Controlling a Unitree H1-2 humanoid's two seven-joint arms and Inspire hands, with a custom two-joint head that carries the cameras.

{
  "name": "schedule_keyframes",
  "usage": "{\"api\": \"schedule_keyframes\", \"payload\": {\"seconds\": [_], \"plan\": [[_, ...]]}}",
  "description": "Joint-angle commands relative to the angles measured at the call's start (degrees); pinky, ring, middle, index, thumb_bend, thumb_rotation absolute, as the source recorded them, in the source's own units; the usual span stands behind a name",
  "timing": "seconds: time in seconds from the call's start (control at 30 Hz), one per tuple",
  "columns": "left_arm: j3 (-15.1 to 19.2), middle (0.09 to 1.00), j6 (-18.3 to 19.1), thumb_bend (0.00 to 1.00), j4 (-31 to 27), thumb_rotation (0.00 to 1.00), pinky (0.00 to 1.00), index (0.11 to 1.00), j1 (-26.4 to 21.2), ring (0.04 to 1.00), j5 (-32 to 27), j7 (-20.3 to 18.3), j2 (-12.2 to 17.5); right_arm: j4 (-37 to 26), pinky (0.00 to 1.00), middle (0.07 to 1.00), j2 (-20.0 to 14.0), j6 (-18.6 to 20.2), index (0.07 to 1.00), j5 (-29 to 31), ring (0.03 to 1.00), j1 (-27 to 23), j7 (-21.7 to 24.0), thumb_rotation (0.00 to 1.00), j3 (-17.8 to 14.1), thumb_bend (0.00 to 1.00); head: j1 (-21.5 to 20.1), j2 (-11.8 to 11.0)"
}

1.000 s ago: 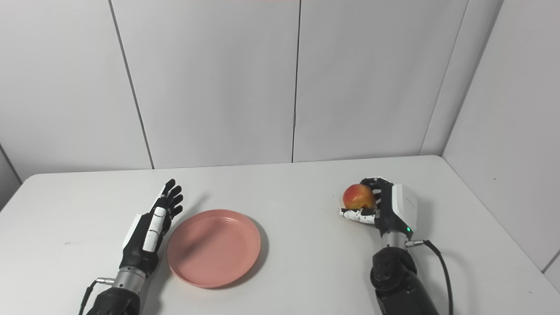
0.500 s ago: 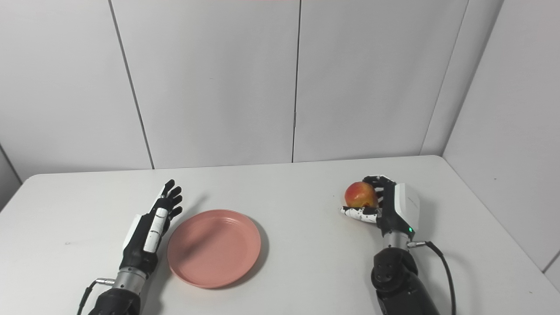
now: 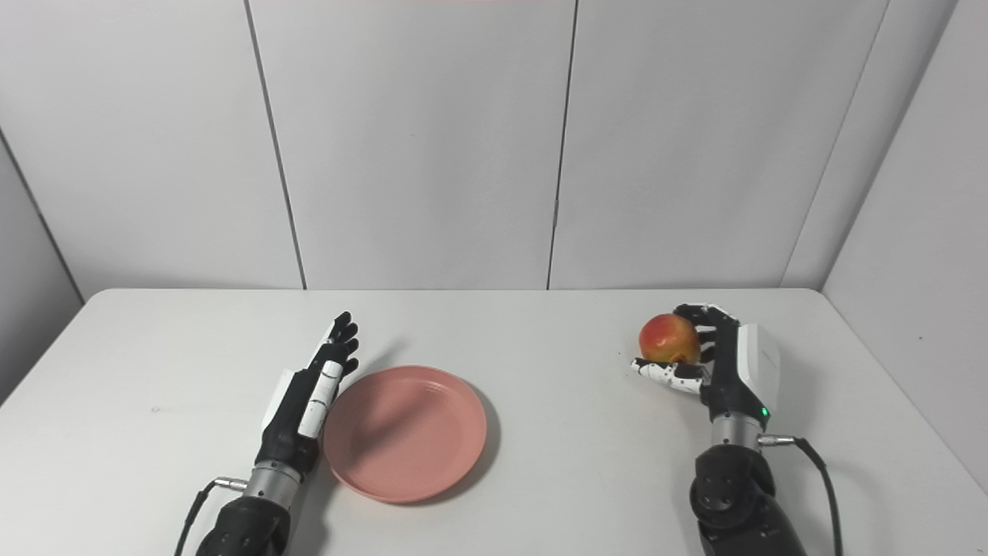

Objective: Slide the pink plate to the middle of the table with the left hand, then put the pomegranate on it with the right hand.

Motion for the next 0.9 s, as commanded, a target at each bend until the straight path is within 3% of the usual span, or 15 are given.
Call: {"api": "schedule_keyframes", "payload": {"seconds": [0.0,0.23,0.67,0.87], "plan": [[-0.66,0.993,-0.27,0.63,1.41,1.00,0.98,0.987,0.27,0.993,-0.16,0.05,-0.95,-2.58,0.40,0.488,-2.03,-4.34,0.534,0.48,0.416,-1.60,0.31,0.00,-0.64,0.51,0.53,-0.07],[-1.04,0.996,-0.74,0.62,2.28,1.00,0.98,0.989,-0.23,0.997,0.01,0.12,-1.50,-5.48,0.41,0.484,-2.06,-5.80,0.529,1.89,0.427,-0.93,2.14,0.00,-0.85,0.52,1.61,-0.46],[-1.84,0.998,0.34,0.60,2.18,1.00,0.98,0.988,-0.48,0.998,0.63,1.22,-2.63,-14.31,0.43,0.489,-0.46,-3.40,0.521,3.42,0.432,1.74,7.76,0.00,-0.50,0.52,2.66,-0.78],[-2.20,0.993,0.46,0.59,1.53,1.00,0.97,0.985,-0.19,0.990,1.05,1.62,-2.87,-17.16,0.38,0.482,0.10,-3.00,0.536,2.34,0.411,2.51,9.69,0.00,-0.20,0.51,2.52,-0.81]]}}
